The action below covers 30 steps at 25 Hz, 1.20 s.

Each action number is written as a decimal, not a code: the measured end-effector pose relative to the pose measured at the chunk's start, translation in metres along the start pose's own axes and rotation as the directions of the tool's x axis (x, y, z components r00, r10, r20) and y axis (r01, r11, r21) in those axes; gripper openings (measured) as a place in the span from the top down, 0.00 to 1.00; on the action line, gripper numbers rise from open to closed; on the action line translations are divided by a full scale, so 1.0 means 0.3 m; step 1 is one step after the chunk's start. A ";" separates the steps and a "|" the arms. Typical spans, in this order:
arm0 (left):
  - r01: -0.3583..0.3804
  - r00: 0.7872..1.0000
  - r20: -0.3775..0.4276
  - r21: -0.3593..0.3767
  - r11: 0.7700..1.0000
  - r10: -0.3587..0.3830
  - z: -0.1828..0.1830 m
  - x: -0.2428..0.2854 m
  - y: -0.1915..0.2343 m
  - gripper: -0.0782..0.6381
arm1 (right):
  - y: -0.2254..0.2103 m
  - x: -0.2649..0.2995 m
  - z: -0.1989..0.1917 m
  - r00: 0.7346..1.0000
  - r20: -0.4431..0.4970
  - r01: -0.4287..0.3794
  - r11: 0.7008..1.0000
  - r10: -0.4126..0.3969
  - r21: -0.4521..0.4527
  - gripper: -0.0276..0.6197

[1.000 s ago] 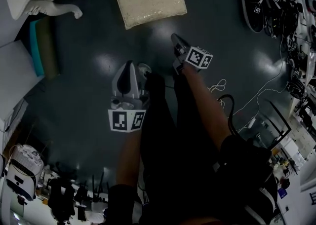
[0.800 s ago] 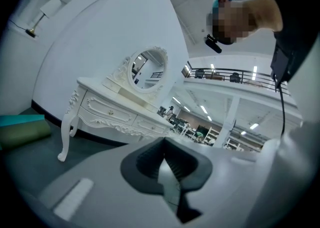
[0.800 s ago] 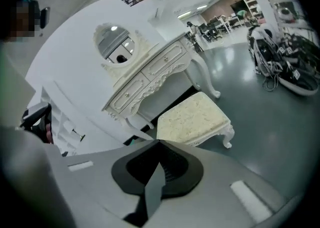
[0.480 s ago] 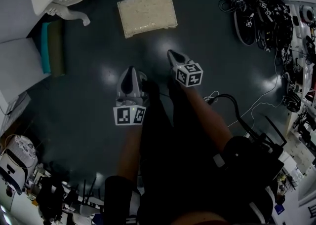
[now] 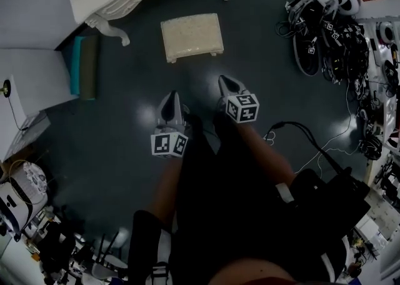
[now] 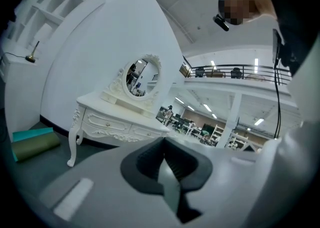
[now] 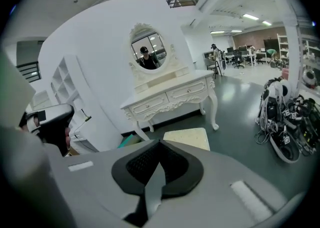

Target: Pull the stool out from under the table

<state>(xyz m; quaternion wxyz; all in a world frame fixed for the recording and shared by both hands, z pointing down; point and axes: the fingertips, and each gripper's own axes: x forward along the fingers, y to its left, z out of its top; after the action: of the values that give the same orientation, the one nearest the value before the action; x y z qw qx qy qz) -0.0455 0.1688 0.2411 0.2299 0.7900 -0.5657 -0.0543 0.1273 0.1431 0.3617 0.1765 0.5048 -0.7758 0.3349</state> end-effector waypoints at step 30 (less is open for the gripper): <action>0.099 0.994 0.045 0.075 0.992 -0.103 0.188 -0.073 -0.267 0.88 | 0.127 -0.322 0.310 0.981 0.171 -0.061 0.981 0.094 -0.186 0.96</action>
<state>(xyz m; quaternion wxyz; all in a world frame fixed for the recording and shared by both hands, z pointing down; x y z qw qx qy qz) -0.0030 0.1923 0.1531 0.1839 0.8240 -0.5321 -0.0646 0.1402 0.1525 0.2233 0.1380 0.4840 -0.8347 0.2233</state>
